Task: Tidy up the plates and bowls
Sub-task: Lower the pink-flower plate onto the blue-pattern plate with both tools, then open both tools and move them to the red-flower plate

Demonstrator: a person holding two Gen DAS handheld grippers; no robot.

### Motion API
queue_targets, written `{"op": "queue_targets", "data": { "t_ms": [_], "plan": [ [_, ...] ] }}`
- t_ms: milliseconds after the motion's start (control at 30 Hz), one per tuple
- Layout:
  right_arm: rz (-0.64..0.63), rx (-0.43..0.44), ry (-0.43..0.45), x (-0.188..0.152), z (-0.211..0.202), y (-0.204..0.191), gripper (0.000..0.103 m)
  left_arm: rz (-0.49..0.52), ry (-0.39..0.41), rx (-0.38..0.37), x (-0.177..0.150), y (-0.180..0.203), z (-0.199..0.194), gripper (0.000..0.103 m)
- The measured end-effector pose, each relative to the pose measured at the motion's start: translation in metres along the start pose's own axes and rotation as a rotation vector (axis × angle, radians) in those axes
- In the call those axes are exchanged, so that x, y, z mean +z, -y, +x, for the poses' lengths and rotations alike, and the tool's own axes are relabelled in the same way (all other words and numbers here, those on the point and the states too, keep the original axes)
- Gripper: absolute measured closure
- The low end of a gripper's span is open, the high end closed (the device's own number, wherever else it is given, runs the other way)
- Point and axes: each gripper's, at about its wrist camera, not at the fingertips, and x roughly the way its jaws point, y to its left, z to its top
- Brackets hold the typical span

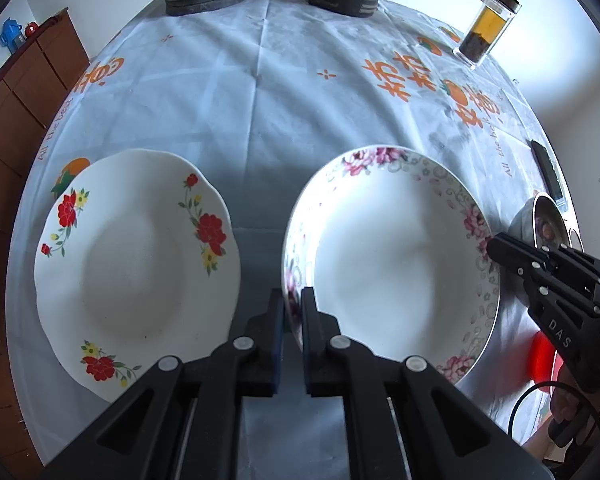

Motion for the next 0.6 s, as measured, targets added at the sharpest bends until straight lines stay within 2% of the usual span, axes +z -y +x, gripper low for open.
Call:
{"op": "queue_targets", "data": {
  "t_ms": [600],
  "plan": [
    [0.005, -0.020, 0.047, 0.004, -0.013, 0.000, 0.095, -0.035, 0.002, 0.003, -0.005, -0.001, -0.002, 0.093]
  ]
}}
